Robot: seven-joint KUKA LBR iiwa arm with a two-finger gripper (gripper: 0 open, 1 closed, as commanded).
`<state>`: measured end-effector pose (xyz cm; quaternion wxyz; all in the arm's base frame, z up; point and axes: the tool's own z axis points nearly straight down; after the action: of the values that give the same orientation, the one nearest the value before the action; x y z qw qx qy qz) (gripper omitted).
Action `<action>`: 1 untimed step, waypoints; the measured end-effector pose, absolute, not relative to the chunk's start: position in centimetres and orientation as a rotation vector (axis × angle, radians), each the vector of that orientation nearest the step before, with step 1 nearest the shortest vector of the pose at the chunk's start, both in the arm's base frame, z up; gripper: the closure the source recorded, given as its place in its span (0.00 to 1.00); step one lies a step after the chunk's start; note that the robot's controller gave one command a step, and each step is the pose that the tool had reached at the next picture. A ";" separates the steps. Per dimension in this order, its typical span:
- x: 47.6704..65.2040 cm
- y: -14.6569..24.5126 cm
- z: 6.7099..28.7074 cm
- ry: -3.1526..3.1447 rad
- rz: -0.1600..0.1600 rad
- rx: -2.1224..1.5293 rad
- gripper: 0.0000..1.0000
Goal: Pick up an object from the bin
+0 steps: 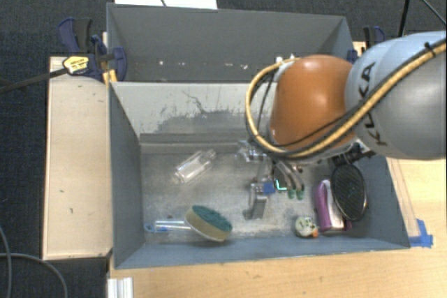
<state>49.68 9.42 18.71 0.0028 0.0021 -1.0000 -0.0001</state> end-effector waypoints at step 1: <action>48.4 16.0 7.1 -3.130 0.000 0.248 0.00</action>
Offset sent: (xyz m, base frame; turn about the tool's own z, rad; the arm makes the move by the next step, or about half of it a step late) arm -0.0128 0.0644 -0.1147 -0.1491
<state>48.41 15.98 7.13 0.0007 0.0790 -0.9969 0.0001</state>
